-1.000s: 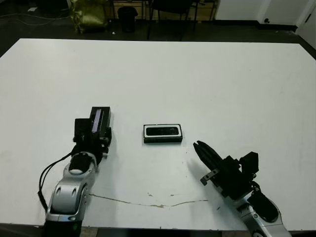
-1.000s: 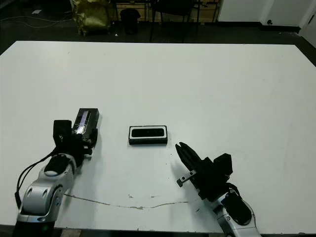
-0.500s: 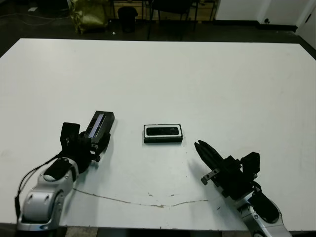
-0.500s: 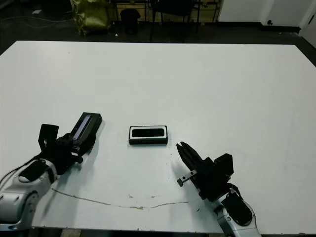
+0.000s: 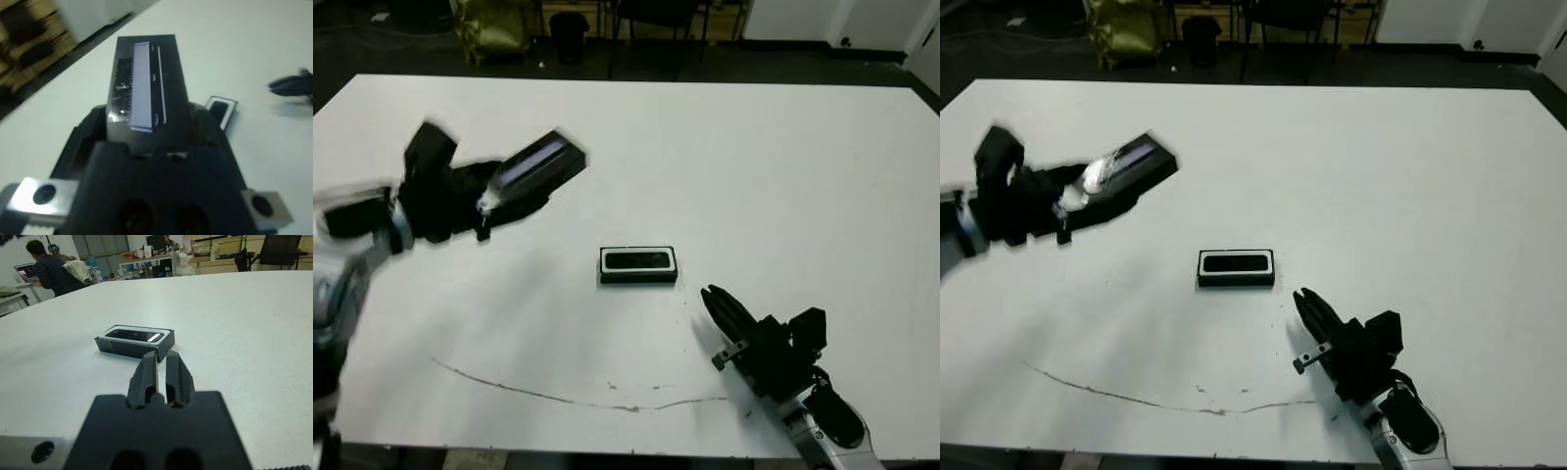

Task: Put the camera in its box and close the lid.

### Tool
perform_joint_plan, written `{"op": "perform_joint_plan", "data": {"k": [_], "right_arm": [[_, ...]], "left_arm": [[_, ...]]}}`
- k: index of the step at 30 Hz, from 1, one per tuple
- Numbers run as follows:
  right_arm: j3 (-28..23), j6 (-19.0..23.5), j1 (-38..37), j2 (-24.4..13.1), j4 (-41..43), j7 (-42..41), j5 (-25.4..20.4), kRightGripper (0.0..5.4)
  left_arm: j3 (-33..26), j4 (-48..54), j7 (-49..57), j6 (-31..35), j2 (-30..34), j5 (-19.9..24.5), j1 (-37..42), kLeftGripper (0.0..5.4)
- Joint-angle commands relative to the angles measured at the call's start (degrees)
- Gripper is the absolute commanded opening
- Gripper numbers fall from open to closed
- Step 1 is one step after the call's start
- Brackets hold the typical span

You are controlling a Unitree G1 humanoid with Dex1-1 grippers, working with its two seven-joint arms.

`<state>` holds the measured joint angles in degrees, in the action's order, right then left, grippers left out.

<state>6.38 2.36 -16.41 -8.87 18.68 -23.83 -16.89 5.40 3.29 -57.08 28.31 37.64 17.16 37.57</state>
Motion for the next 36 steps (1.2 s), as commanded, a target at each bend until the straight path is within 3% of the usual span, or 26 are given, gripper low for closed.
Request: {"op": "perform_joint_plan", "data": {"k": [1, 3, 9, 12, 17, 21, 26, 36], "right_arm": [[-0.1, 2.6, -0.8, -1.1, 1.0, 1.1, 1.0, 0.00], [-0.3, 3.3, -0.6, -1.4, 1.4, 1.1, 0.6, 0.00], [-1.0, 0.0, 1.0, -1.1, -2.6, -1.2, -0.4, 0.00], [-0.9, -1.2, 1.1, -0.7, -3.7, -1.9, -0.6, 0.00], [-0.6, 0.9, 0.7, -0.9, -2.3, -0.9, -0.4, 0.00], [-0.7, 0.4, 0.8, -0.8, -3.0, -1.9, -1.2, 0.00], [-0.3, 2.7, 0.1, -1.0, -0.7, -0.1, -0.3, 0.00], [-0.5, 1.6, 0.2, -0.8, -1.5, -0.3, -0.2, 0.00]], "left_arm": [[5.7, -5.9, -4.8, -4.3, -0.9, -3.5, 5.4, 2.58], [8.6, -9.3, -7.2, -6.0, -2.2, -5.1, 8.2, 2.58], [15.7, -25.4, -19.4, -14.6, -7.9, -8.8, 16.6, 2.58], [16.9, -31.4, -22.1, -17.3, -10.7, -10.3, 19.3, 2.58], [17.5, -39.5, -23.7, -20.0, -15.1, -12.6, 22.4, 2.58], [16.9, -43.3, -23.2, -22.8, -17.5, -13.8, 22.7, 2.58], [17.2, -45.5, -22.4, -25.0, -19.4, -16.1, 22.4, 2.58], [17.6, -47.6, -23.0, -27.1, -20.8, -19.4, 21.3, 2.58]]}}
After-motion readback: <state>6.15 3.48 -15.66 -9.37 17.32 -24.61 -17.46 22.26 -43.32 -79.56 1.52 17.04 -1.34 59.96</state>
